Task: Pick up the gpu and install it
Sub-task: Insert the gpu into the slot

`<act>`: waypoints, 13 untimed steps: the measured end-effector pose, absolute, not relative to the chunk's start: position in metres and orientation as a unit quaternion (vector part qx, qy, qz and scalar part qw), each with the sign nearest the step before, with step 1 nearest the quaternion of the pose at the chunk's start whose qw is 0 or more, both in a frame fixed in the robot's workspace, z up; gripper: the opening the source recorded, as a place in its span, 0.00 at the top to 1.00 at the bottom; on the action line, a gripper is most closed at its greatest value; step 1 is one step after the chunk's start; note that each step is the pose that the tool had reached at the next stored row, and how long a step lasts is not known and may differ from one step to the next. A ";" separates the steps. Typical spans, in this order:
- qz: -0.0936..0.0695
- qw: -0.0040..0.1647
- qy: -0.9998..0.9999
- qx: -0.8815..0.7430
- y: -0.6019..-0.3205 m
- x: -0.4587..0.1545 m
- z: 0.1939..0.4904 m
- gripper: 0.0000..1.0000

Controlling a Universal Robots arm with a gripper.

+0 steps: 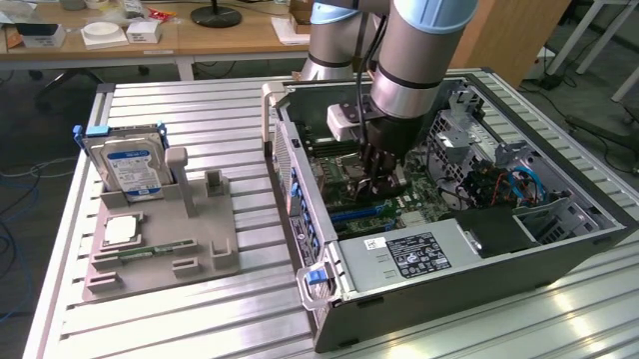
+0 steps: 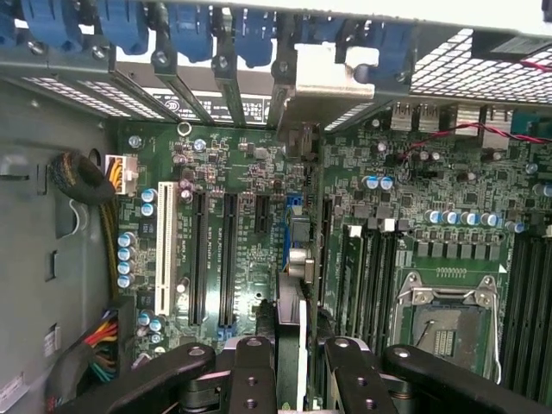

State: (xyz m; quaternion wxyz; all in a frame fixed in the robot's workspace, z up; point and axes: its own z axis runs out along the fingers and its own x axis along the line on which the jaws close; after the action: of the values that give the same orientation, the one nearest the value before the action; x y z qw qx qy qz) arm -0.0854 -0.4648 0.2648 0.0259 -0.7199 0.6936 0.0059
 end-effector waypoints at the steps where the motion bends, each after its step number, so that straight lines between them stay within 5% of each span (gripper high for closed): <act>1: 0.006 0.026 0.694 -0.720 -0.465 -0.086 0.264 0.73; 13: 0.006 0.026 0.695 -0.719 -0.464 -0.092 0.252 0.73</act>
State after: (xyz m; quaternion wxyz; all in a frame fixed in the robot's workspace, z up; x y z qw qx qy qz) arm -0.0923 -0.4642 0.2525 0.0258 -0.7188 0.6947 0.0059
